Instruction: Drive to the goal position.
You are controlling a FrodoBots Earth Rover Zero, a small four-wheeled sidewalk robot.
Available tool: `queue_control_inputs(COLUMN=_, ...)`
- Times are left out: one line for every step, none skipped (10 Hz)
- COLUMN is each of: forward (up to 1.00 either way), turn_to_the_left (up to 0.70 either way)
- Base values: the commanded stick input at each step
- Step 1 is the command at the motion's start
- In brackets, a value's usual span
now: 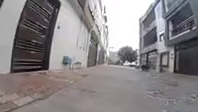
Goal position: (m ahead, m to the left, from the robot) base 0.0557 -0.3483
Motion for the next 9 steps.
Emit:
queue_control_inputs(forward=0.85, turn_to_the_left=0.00)
queue_control_inputs(forward=0.85, turn_to_the_left=0.00)
queue_control_inputs(forward=0.85, turn_to_the_left=0.00)
queue_control_inputs(forward=0.85, turn_to_the_left=0.00)
queue_control_inputs(forward=0.85, turn_to_the_left=0.00)
queue_control_inputs(forward=0.85, turn_to_the_left=0.00)
queue_control_inputs(forward=0.85, turn_to_the_left=0.00)
queue_control_inputs(forward=0.85, turn_to_the_left=0.00)
queue_control_inputs(forward=0.85, turn_to_the_left=0.00)
